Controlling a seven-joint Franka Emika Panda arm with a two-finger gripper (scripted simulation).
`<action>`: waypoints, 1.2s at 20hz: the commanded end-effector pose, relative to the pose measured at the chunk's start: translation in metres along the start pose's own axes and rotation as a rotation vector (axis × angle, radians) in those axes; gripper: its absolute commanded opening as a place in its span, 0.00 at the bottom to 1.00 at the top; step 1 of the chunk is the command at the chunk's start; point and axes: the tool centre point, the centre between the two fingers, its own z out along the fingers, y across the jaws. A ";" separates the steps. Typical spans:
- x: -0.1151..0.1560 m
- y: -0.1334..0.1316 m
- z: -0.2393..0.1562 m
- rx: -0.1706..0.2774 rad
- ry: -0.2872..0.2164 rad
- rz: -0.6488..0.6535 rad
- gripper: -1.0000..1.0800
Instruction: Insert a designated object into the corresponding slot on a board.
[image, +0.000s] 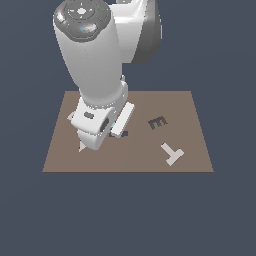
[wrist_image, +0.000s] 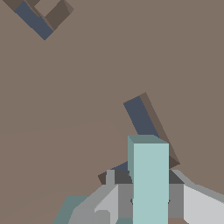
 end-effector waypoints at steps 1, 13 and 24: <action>0.005 0.004 0.000 0.000 0.000 -0.094 0.00; 0.024 0.011 -0.001 0.001 0.000 -0.387 0.00; 0.029 0.011 -0.001 0.002 0.000 -0.449 0.00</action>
